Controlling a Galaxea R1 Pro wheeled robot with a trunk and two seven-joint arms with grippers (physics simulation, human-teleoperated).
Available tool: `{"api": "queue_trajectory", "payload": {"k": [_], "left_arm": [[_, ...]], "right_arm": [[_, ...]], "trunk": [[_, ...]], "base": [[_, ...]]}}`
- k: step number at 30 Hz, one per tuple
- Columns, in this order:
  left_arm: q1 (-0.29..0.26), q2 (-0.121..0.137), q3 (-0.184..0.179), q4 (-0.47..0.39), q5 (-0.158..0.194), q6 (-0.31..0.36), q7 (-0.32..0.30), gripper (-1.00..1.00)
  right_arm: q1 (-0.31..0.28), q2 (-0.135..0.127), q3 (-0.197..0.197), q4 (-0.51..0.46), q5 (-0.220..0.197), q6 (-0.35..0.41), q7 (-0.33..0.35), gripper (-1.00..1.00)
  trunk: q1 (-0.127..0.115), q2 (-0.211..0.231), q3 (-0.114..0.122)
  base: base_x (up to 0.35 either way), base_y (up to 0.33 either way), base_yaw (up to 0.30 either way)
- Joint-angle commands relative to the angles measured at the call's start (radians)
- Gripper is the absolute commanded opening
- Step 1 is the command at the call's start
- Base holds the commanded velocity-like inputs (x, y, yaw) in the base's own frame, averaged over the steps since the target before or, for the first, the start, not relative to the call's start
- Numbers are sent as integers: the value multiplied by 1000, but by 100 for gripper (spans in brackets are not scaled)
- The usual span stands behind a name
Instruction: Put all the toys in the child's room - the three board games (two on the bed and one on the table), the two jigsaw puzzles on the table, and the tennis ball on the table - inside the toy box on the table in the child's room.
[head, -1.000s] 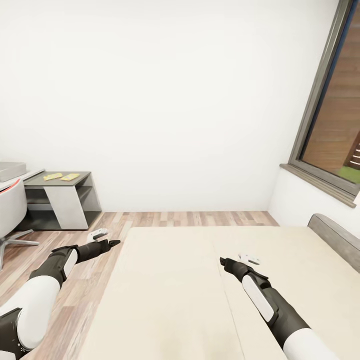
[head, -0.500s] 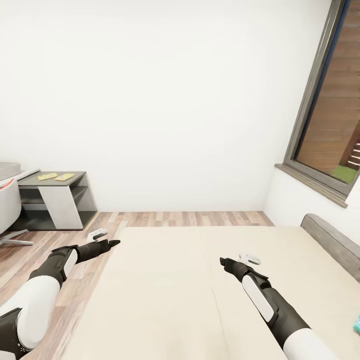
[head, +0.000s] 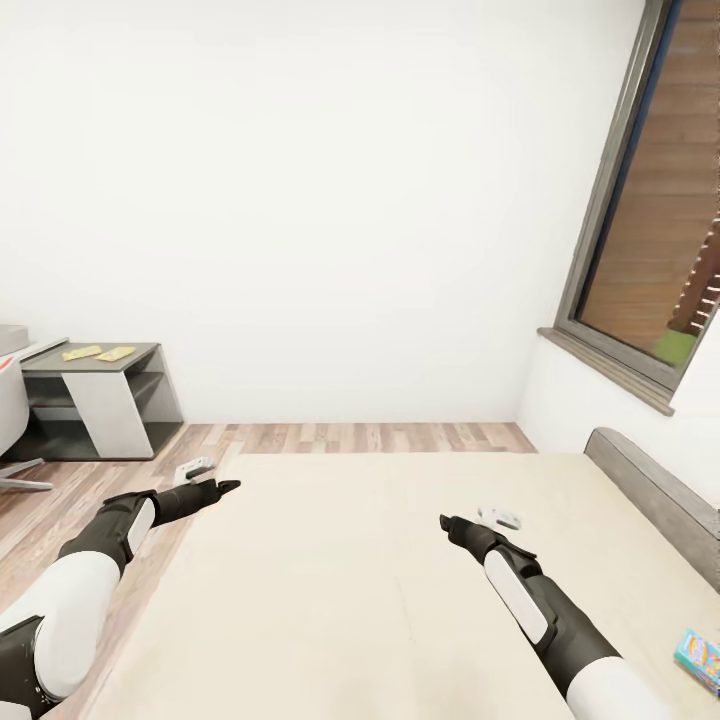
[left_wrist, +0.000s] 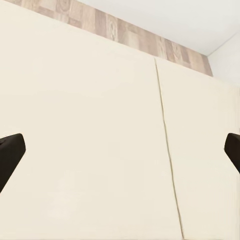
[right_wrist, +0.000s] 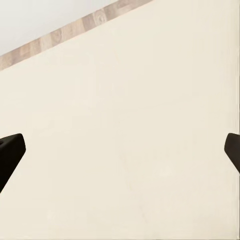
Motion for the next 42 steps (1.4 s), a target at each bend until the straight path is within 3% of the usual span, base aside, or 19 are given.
{"api": "queue_trajectory", "payload": {"k": [1,42], "left_arm": [[-1,-1,8,-2,-10,7,-8,100],[-1,0,9,-2,-10,7,-8,100]], "right_arm": [[-1,-1,4,-2,-9,1,-9,100],[-2,-1,5,-2,-9,1,-9,100]], "trunk": [[1,-2,-2],[1,-2,-2]], "base": [[0,-246,0],[0,-227,0]]}}
